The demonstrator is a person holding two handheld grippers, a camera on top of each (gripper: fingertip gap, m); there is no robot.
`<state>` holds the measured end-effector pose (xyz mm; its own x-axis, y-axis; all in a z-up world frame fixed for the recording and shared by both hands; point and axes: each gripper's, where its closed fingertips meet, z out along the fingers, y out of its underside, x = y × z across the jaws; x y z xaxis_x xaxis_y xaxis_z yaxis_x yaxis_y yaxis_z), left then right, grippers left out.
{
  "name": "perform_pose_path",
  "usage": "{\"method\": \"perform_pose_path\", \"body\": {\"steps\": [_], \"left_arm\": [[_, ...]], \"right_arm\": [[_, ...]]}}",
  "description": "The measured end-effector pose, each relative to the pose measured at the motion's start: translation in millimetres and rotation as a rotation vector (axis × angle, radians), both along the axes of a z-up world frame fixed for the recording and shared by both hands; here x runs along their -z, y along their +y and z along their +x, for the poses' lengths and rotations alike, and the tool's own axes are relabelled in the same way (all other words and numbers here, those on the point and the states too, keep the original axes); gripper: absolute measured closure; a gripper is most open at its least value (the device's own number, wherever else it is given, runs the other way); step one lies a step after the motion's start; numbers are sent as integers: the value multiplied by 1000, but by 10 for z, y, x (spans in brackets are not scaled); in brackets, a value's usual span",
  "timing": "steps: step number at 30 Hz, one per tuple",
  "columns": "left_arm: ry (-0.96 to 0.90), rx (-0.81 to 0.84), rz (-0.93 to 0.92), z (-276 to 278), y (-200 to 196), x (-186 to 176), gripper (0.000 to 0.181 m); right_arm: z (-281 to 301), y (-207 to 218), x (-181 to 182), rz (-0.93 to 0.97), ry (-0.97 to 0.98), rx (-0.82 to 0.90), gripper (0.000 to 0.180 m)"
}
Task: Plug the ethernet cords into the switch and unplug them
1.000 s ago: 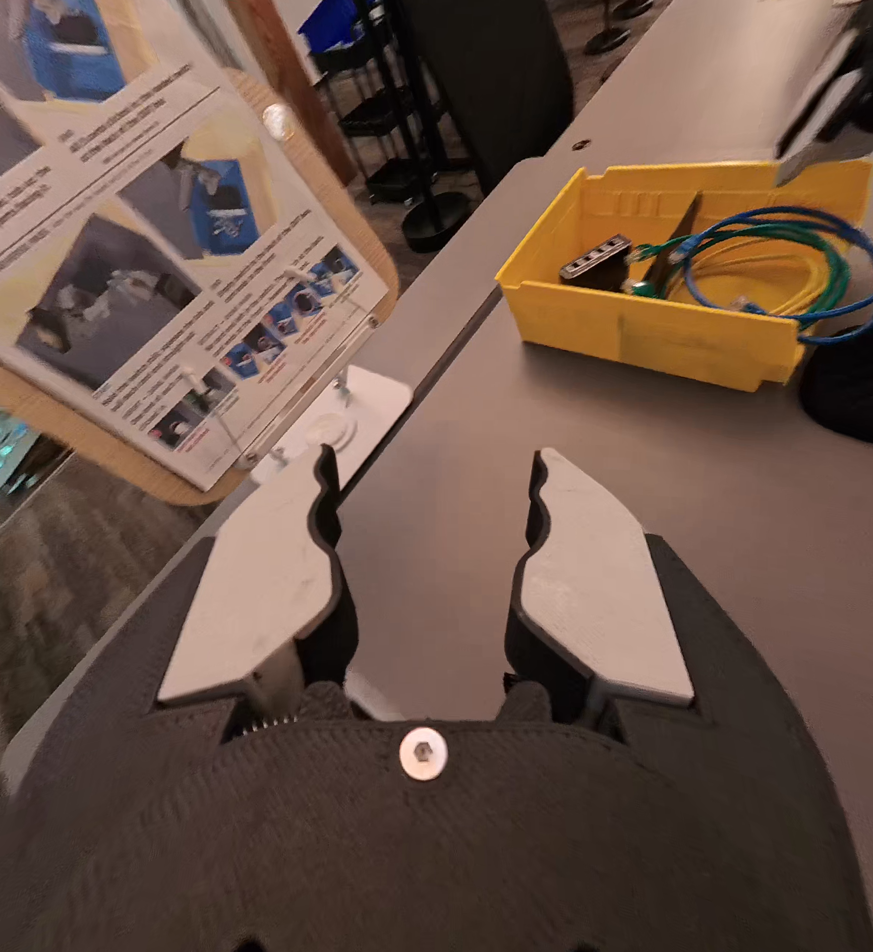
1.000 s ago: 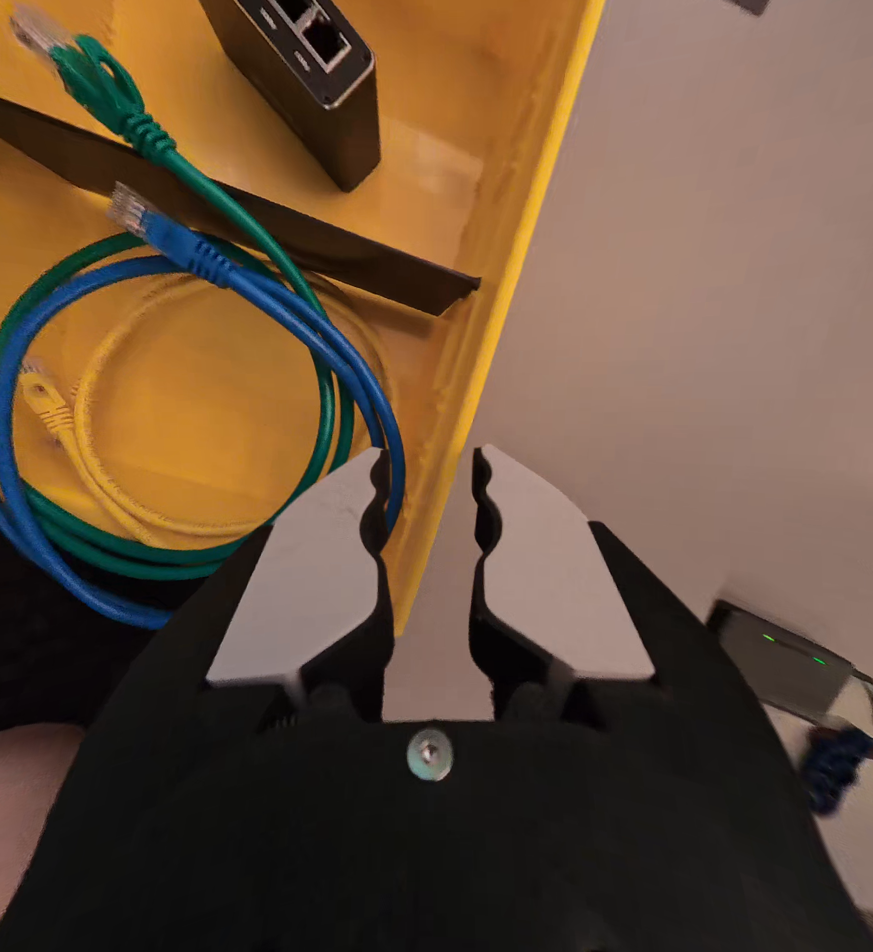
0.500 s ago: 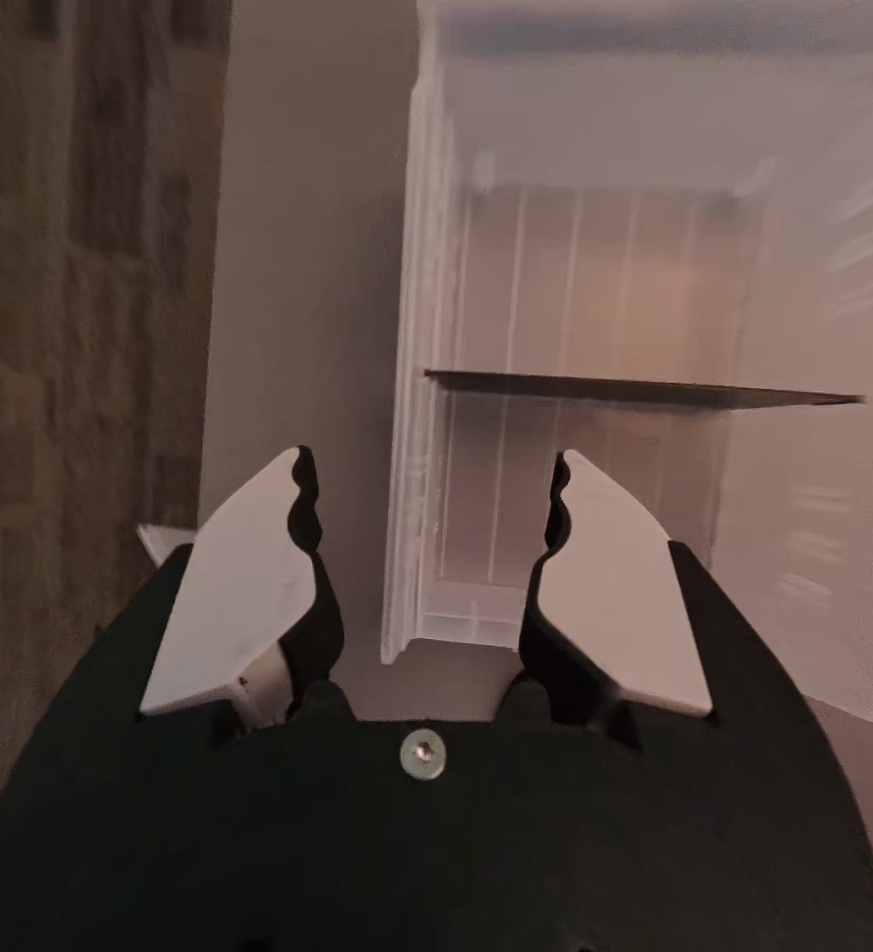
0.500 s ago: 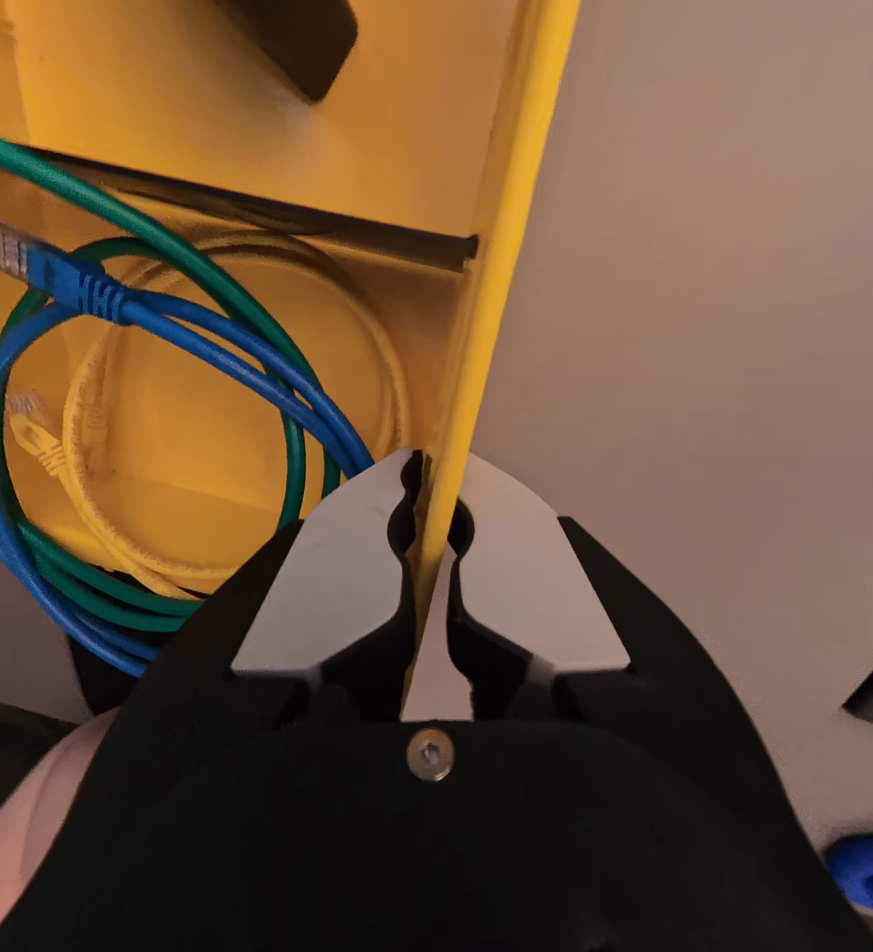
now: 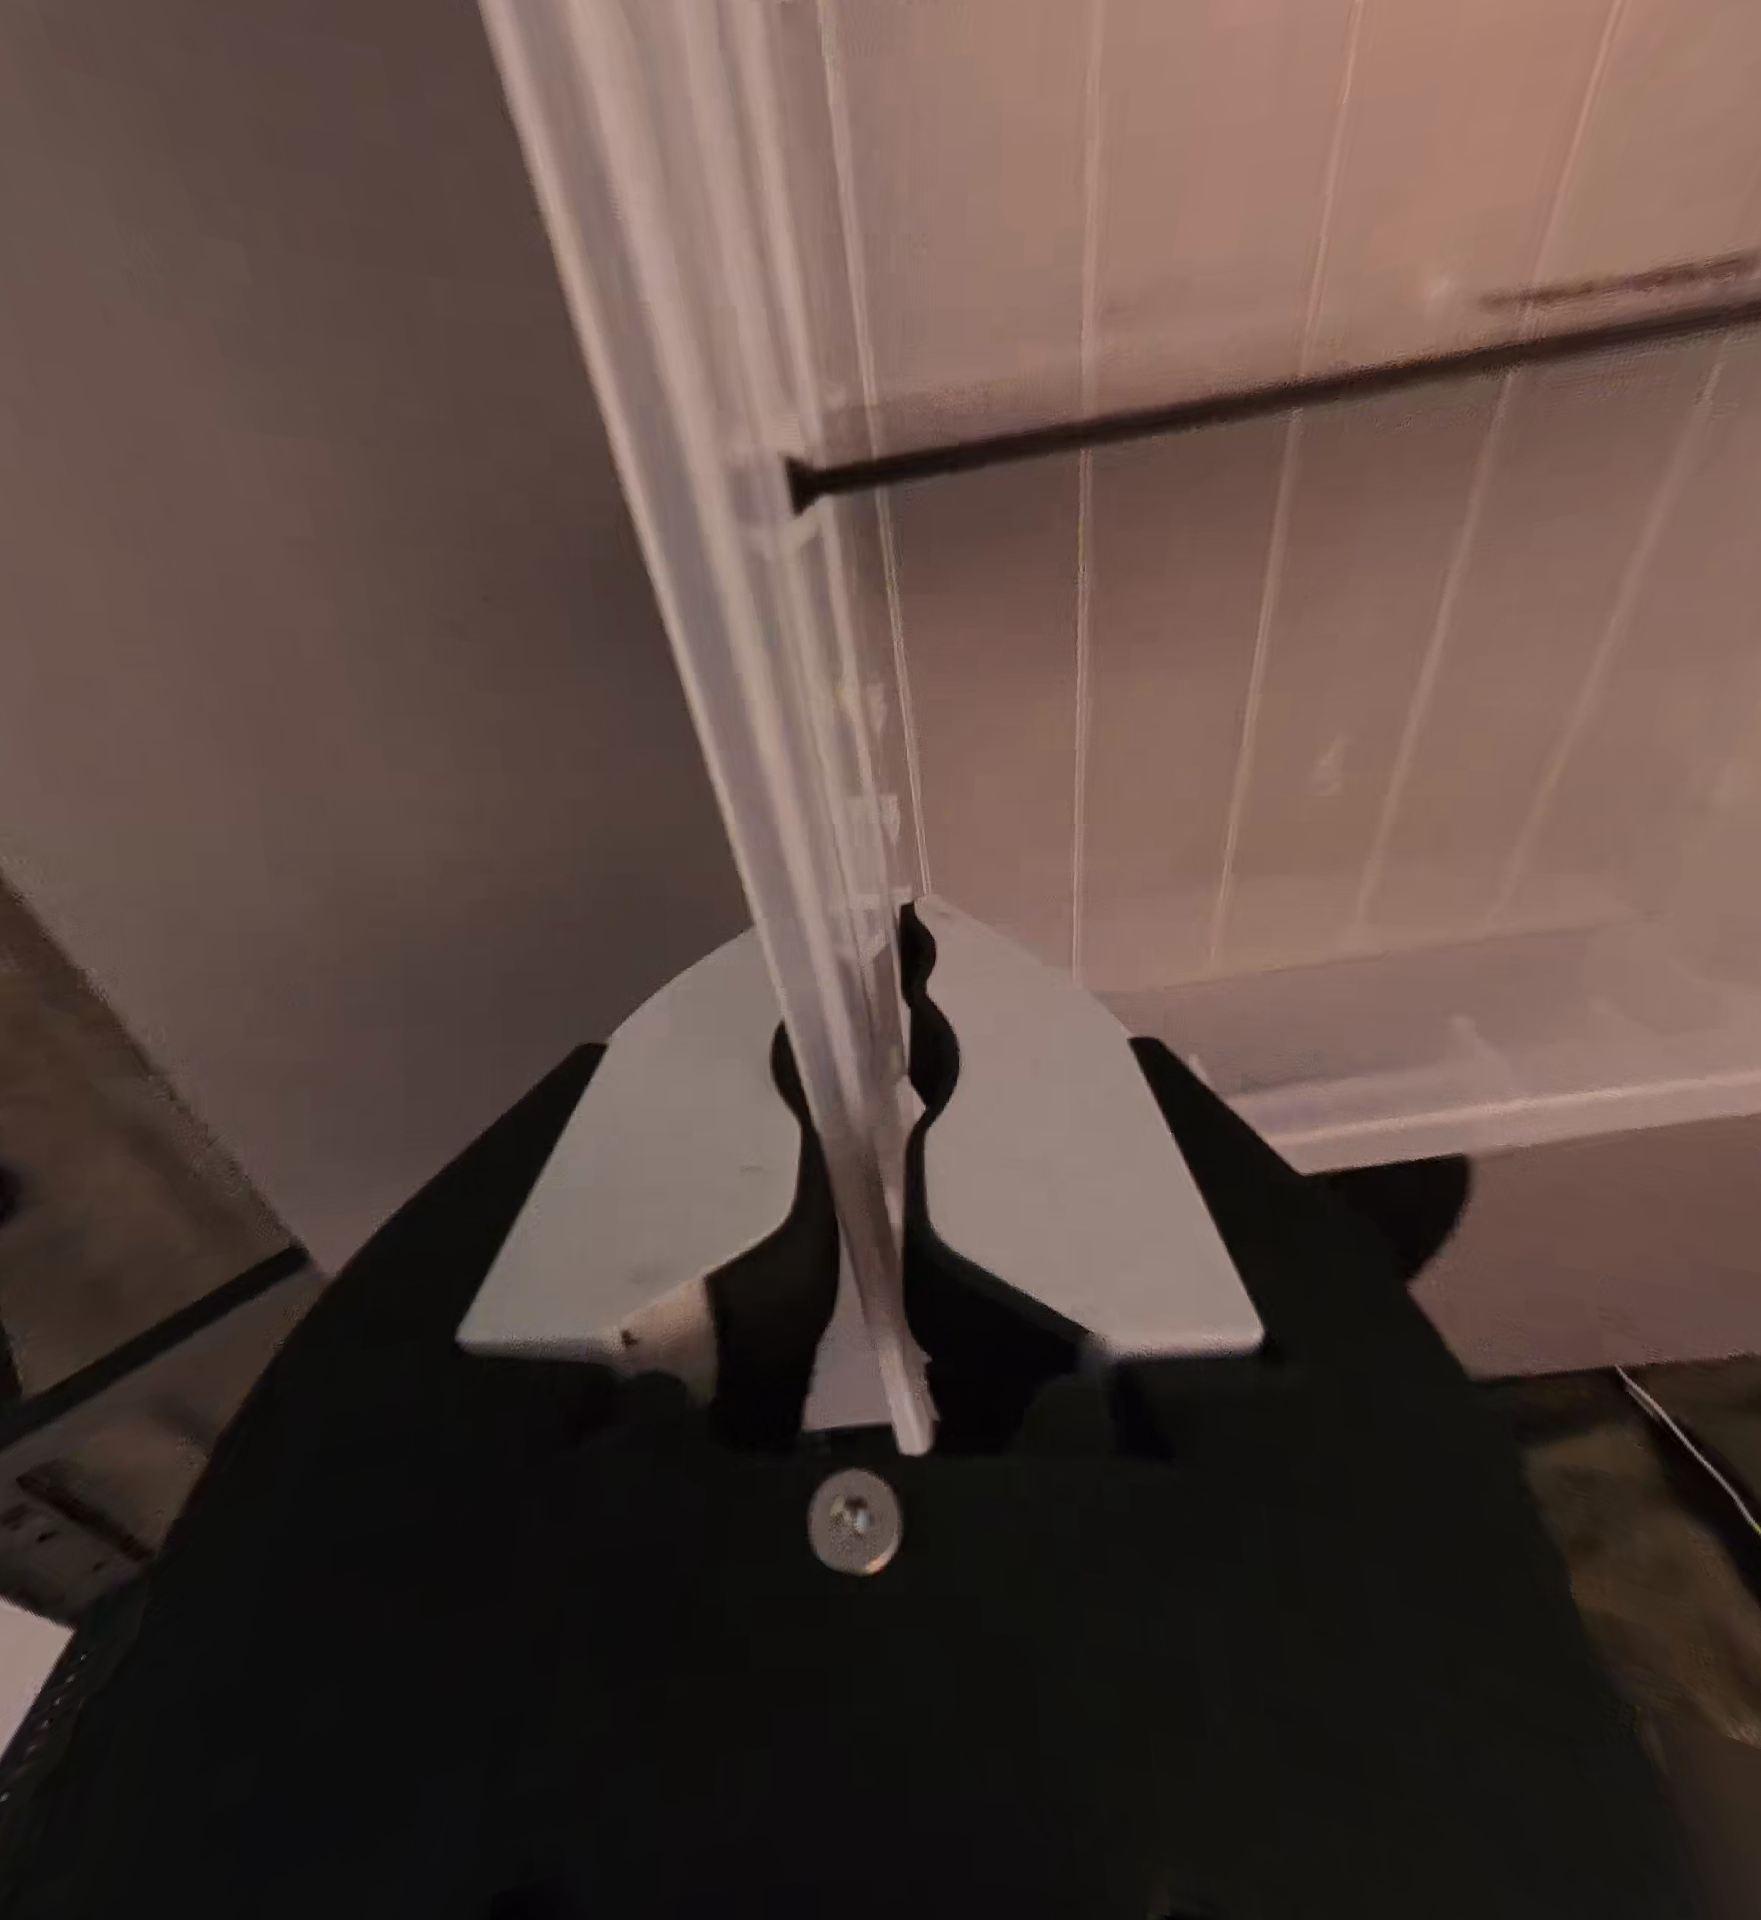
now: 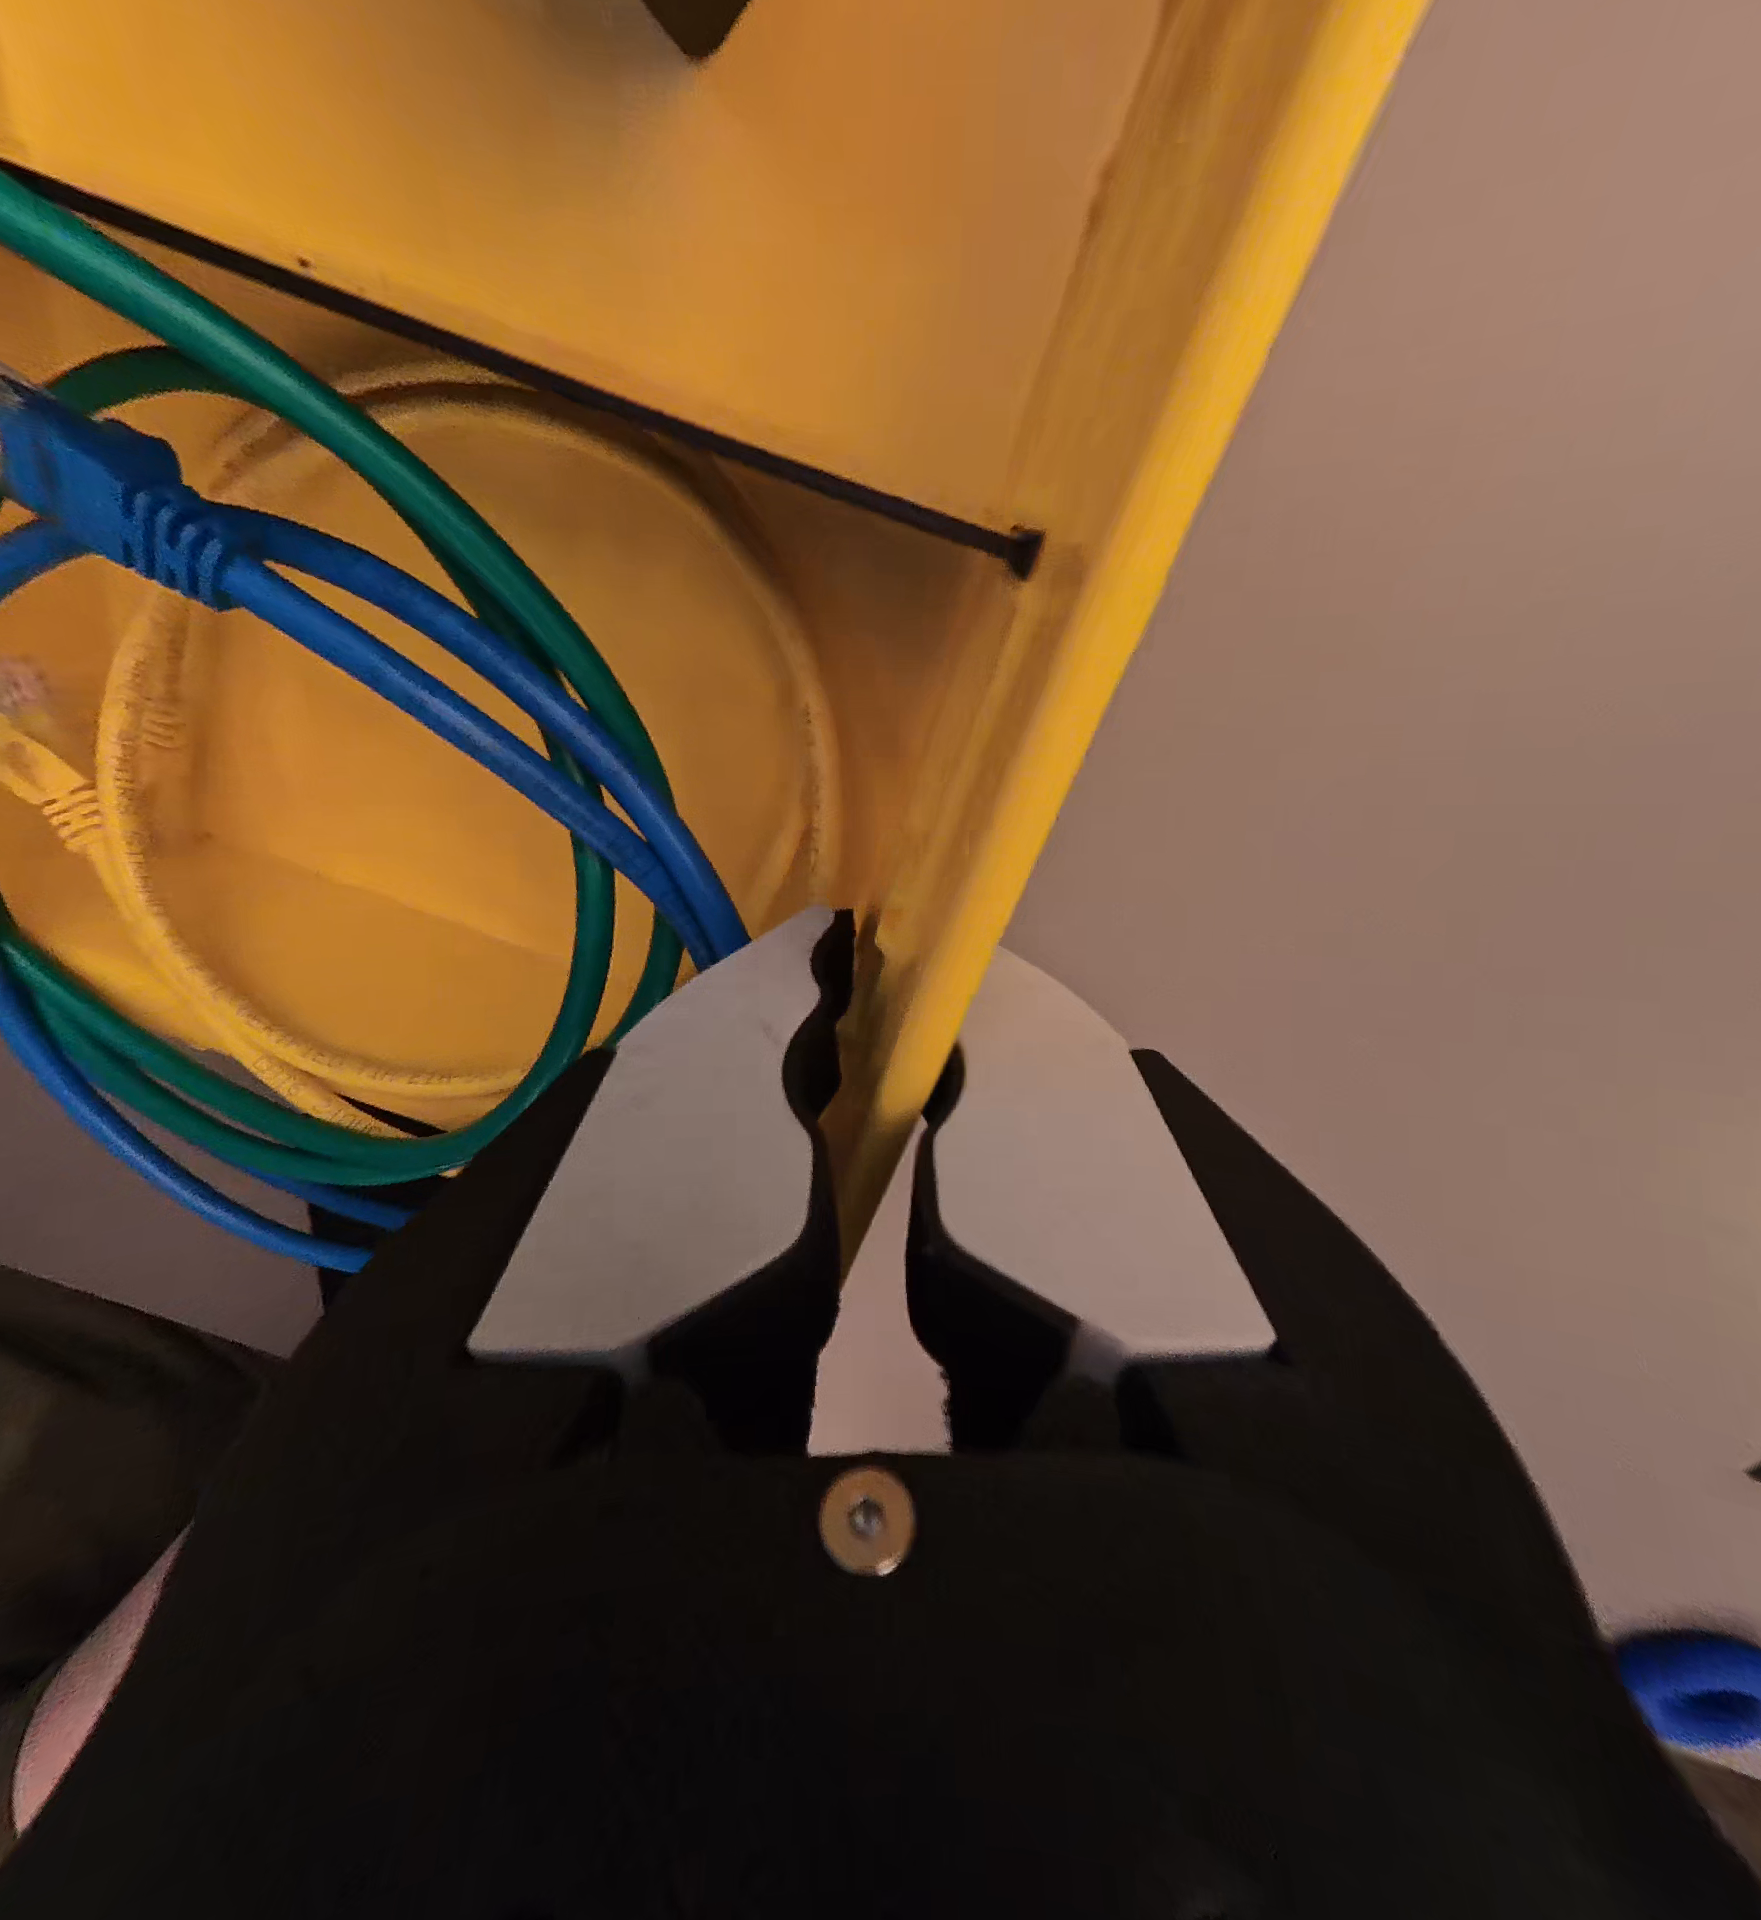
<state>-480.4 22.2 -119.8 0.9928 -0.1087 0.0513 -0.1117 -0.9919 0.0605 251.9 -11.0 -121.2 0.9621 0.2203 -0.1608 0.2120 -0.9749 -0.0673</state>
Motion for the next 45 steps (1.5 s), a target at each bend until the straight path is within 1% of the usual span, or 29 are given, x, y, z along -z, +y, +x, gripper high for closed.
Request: {"method": "perform_pose_path", "body": {"steps": [2,5,10,13,14,17,18,20,22,23,24,25,26,27,29,30,31,33,35,37,39,42,45], "left_arm": [[-73,31,-33,296,-1,-3,175],[-22,162,-67,604,24,-6,166],[28,263,-88,1069,74,-4,159],[37,316,-98,1244,47,-6,157],[39,334,-109,1270,23,-11,155],[42,393,-147,1285,-79,-41,145],[34,402,-151,1287,-114,-64,140],[12,396,-125,1283,-145,-155,133],[-23,391,-48,1301,-131,-300,132],[-42,399,4,1312,-113,-386,131],[-56,407,64,1311,-80,-475,129],[-69,410,126,1302,-36,-566,128],[-84,404,188,1288,11,-660,129],[-96,389,249,1268,64,-754,129],[-109,344,355,1212,163,-932,131],[-114,322,398,1189,199,-1016,131],[-122,306,443,1179,233,-1102,132],[-146,300,532,1208,281,-1274,135],[-169,327,617,1272,303,-1438,136],[-188,364,681,1331,286,-1567,138],[-206,395,709,1362,230,-1640,138],[-235,421,743,1377,177,-1720,139],[-283,432,770,1387,154,-1781,139]], "right_arm": [[-192,43,0,-27,-30,-38,172],[-532,99,-1,-57,-46,-76,172],[-1023,192,0,-45,-49,-139,172],[-1157,213,2,-28,-63,-167,169],[-1152,223,0,-22,-83,-175,166],[-1040,301,-100,48,-162,-141,139],[-1005,330,-186,86,-186,-117,132],[-973,375,-453,197,-243,-60,129],[-1155,478,-843,395,-260,-56,129],[-1365,577,-1077,540,-229,-74,124],[-1677,676,-1306,690,-145,-113,119],[-2097,731,-1499,813,-9,-208,113],[-2539,706,-1623,885,144,-328,108],[-2909,624,-1647,868,281,-421,111],[-3439,480,-1488,614,443,-465,114],[-3660,423,-1392,484,499,-476,117],[-3815,438,-1288,388,511,-457,120],[-4026,543,-1082,271,489,-398,126],[-4119,631,-864,185,413,-342,127],[-4059,776,-640,172,263,-292,127],[-4007,846,-464,148,164,-248,127],[-4033,814,-243,60,109,-194,128],[-4144,715,-51,-53,121,-134,136]]}}
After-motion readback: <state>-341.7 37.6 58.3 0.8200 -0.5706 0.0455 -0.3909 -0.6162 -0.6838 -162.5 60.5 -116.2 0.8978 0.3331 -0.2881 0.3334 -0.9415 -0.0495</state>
